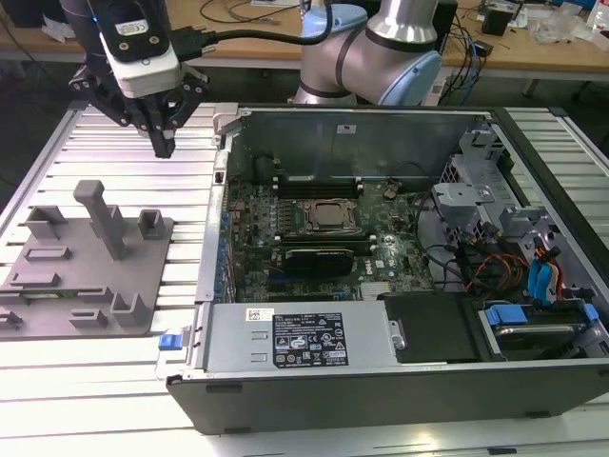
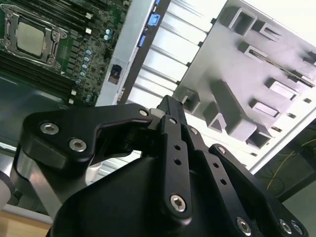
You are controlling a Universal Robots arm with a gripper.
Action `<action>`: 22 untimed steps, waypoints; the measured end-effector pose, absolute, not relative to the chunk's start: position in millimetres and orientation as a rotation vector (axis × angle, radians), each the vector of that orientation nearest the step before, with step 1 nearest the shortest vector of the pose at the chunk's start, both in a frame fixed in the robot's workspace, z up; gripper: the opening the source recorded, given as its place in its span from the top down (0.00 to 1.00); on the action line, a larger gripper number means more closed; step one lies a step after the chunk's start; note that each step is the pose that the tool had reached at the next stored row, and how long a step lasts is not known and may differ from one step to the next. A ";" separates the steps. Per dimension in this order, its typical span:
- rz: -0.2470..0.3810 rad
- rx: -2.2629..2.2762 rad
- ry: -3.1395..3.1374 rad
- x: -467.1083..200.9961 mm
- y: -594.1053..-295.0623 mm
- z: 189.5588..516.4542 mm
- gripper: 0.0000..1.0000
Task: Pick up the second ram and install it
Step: 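Reach for the second ram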
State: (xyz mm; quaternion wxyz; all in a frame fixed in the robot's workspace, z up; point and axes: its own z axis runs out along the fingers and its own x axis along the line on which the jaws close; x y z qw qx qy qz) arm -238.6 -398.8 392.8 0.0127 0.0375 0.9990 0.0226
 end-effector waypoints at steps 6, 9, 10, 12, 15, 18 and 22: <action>0.070 0.117 3.113 -263.1 -398.8 392.2 0.92; 0.070 0.117 3.113 -275.7 -398.8 391.4 0.92; 0.070 0.117 3.113 -281.2 -398.8 391.0 0.92; 0.070 0.117 3.113 -294.0 -398.8 390.1 0.92; 0.070 0.117 3.113 -310.5 -398.8 388.9 0.92; 0.070 0.117 3.113 -322.8 -399.1 385.9 0.92; 0.070 0.117 3.113 -330.9 -400.4 382.8 0.92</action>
